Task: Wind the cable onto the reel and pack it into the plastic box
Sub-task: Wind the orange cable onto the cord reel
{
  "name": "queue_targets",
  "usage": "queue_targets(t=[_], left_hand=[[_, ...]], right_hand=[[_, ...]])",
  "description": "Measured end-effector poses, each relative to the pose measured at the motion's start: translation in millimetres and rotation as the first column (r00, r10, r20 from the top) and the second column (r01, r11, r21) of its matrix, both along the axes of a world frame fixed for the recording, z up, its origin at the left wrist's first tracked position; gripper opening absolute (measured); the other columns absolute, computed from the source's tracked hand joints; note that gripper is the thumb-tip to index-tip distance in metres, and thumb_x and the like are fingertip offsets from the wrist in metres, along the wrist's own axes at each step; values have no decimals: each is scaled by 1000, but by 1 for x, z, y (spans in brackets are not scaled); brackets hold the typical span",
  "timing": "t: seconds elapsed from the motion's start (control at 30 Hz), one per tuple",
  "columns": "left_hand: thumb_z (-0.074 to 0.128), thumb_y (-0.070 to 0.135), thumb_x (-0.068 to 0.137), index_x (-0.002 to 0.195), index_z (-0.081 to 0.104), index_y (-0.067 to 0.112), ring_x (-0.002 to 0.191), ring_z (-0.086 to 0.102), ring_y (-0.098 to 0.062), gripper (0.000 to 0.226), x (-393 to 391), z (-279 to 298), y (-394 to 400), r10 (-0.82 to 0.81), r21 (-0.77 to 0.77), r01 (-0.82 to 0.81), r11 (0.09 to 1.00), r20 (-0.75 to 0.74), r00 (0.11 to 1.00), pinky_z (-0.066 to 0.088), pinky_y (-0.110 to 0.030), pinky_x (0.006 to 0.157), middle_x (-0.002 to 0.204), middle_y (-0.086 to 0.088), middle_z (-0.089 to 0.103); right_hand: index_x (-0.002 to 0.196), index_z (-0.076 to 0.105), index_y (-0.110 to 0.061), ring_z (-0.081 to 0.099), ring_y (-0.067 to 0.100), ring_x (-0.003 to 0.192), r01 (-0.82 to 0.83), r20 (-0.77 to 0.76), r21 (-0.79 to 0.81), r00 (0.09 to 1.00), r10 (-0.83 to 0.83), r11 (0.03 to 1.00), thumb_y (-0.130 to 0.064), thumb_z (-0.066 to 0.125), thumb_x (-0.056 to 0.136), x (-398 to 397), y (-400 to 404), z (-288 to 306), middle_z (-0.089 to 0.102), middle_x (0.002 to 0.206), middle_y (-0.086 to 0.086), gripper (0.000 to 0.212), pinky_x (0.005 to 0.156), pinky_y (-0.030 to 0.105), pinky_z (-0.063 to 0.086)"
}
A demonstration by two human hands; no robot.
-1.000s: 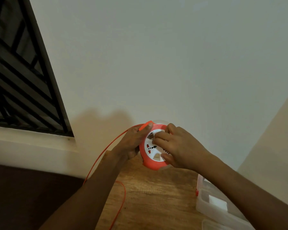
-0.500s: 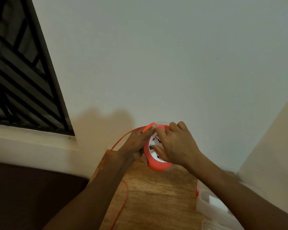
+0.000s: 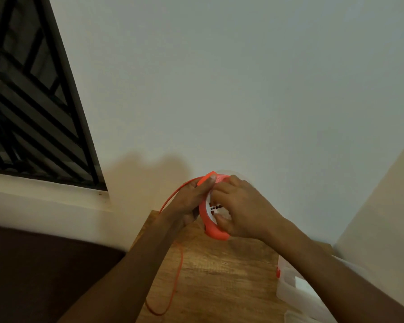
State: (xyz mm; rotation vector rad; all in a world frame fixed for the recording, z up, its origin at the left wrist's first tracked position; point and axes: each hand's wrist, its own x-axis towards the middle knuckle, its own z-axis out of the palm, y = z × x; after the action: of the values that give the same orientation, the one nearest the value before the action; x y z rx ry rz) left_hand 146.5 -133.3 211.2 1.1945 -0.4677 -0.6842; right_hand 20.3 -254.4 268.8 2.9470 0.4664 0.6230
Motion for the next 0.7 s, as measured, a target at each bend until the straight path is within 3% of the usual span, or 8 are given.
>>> queue_targets(t=[0.13, 0.27, 0.33, 0.43, 0.53, 0.6, 0.7], left_hand=[[67, 49, 94, 130, 67, 14, 106, 72, -41, 50, 2, -4, 0, -4, 57, 5, 998, -7, 1000, 60, -51, 92, 120, -16, 75], [72, 54, 85, 116, 75, 19, 98, 76, -36, 47, 0, -6, -2, -31, 73, 30, 997, 20, 999, 63, -45, 83, 113, -15, 77], [73, 52, 85, 117, 74, 16, 100, 75, -38, 48, -3, -9, -3, -28, 70, 29, 997, -17, 999, 61, -46, 84, 114, -16, 77], [71, 43, 92, 118, 74, 10, 100, 74, -37, 42, -7, -12, -6, -54, -14, 53, 998, -67, 996, 61, -45, 83, 115, -20, 76], [73, 48, 89, 120, 73, 10, 103, 74, -41, 49, -11, -10, -10, -10, 13, 12, 1000, -81, 997, 60, -54, 91, 115, -19, 76], [74, 52, 86, 124, 70, 11, 105, 72, -43, 55, -9, -11, -11, 27, 47, -23, 999, -73, 997, 59, -56, 94, 116, -19, 76], [73, 52, 88, 116, 75, 13, 100, 75, -40, 47, -2, -10, -4, 30, 41, -29, 999, -29, 999, 62, -49, 87, 114, -19, 77]], right_hand=[[112, 60, -20, 52, 27, 100, 68, -55, -174, 995, -78, 982, -37, 72, 69, -6, 0, -7, 62, 114, 0, 48, 82, 41, 47], [111, 62, -12, 60, 32, 92, 131, 18, -246, 991, -130, 960, -42, 83, 59, -6, 0, -16, 70, 104, 10, 64, 78, 43, 52], [110, 60, -9, 60, 33, 86, 151, 75, -255, 988, -136, 955, -47, 76, 67, -5, -2, -19, 71, 93, 12, 60, 74, 43, 51], [97, 60, -9, 57, 30, 64, 308, 170, -44, 940, -296, 950, -49, 65, 79, 1, -9, -12, 66, 69, 9, 44, 62, 38, 46], [74, 56, -11, 47, 23, 46, 440, 179, 121, 872, -456, 890, -27, 62, 83, 9, -13, -3, 55, 51, 6, 20, 55, 33, 44], [74, 56, -12, 47, 22, 46, 451, 157, 150, 868, -471, 880, -24, 58, 84, 10, -12, -2, 55, 51, 5, 16, 56, 34, 47], [78, 63, -10, 52, 23, 46, 374, 177, 152, 900, -398, 915, -22, 71, 75, 2, -9, -1, 62, 55, 6, 15, 54, 31, 49]])
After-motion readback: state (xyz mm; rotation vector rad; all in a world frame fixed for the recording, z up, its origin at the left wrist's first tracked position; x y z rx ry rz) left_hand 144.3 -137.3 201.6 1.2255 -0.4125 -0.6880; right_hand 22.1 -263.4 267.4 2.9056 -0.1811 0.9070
